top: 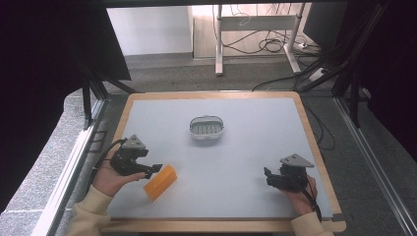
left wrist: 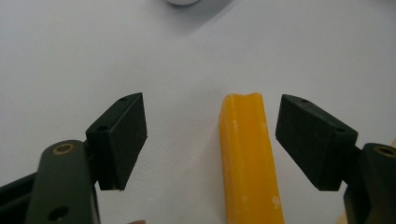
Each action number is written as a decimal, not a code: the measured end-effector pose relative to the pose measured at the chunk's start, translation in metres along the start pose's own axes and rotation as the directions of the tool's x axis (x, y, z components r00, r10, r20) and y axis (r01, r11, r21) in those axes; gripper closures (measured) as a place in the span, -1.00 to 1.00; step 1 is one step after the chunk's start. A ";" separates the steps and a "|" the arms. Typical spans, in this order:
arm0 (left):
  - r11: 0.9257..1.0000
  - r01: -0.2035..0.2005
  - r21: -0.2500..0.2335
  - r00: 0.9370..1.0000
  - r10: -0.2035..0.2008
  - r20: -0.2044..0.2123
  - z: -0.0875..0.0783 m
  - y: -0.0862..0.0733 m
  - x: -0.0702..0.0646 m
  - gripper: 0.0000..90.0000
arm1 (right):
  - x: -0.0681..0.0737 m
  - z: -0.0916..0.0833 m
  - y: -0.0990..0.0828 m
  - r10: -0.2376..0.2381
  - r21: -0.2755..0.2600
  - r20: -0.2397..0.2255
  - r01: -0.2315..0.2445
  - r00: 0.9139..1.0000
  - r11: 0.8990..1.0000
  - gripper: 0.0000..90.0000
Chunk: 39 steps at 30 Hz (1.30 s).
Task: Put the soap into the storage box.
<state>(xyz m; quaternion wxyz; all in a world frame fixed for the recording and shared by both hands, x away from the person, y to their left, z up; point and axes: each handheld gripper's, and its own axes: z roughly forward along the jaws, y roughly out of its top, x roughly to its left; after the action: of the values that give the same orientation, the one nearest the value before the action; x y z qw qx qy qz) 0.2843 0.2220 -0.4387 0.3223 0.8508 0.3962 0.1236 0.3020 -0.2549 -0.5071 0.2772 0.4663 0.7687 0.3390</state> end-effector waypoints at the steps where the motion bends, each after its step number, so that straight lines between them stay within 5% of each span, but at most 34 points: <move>1: 1.000 -0.004 0.008 1.000 0.004 0.003 0.001 0.000 -0.001 -0.45 | 0.000 0.000 0.000 -0.003 -0.001 0.001 0.003 1.000 1.000 -0.60; 11: 0.996 -0.014 0.083 1.000 0.012 0.028 0.018 -0.001 -0.013 -0.43 | 0.001 0.000 -0.001 -0.009 0.002 0.011 0.009 1.000 1.000 -0.61; 19: 0.990 -0.021 0.138 1.000 0.020 0.009 0.031 -0.003 -0.017 -0.39 | 0.001 0.000 -0.001 -0.021 0.003 0.019 0.021 1.000 1.000 -0.62; 32: 0.978 -0.014 0.208 1.000 0.011 0.014 0.048 -0.008 -0.022 -0.27 | 0.001 0.000 -0.001 -0.026 0.008 0.032 0.026 0.999 1.000 -0.62; 39: 0.966 -0.012 0.259 1.000 0.004 0.031 0.059 -0.013 -0.026 -0.10 | 0.001 0.000 -0.001 -0.032 0.008 0.034 0.032 0.999 0.999 -0.62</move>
<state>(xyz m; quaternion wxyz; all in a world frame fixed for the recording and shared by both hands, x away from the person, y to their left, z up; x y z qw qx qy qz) 0.2876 0.1821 -0.4909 0.2136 0.8890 0.4007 0.0590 0.3006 -0.2544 -0.5079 0.2938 0.4607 0.7726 0.3235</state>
